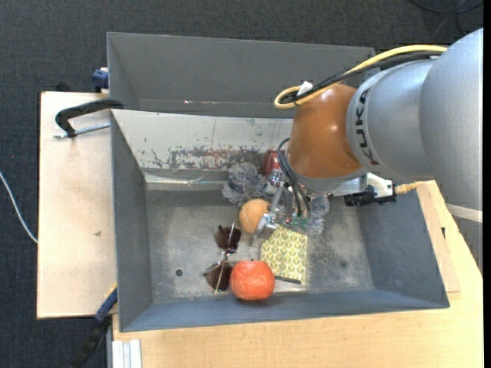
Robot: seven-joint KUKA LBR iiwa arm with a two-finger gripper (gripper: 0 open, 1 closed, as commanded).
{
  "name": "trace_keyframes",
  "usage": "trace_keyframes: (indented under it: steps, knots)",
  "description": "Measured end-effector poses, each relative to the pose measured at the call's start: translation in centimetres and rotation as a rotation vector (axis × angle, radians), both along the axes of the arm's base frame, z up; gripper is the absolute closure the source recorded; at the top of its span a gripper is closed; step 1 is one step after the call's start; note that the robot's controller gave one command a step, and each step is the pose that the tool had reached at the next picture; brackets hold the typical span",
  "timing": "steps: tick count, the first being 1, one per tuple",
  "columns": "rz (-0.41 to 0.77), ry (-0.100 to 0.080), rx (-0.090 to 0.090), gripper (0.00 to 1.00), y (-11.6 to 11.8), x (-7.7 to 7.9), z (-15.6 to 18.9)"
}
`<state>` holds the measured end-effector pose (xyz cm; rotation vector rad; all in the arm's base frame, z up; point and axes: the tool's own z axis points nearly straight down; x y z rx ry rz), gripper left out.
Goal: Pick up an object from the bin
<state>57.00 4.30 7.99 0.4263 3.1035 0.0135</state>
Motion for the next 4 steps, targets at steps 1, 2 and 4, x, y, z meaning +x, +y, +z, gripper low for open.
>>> trace_keyframes:
  steps: [1,2,4]
  knots:
    - [0.0,0.009,-0.003,1.0,0.0,-0.2,1.8]
    - [0.0,0.004,-0.005,1.0,0.0,0.0,3.3]
    - [0.0,0.004,-0.006,1.0,0.0,0.0,4.4]
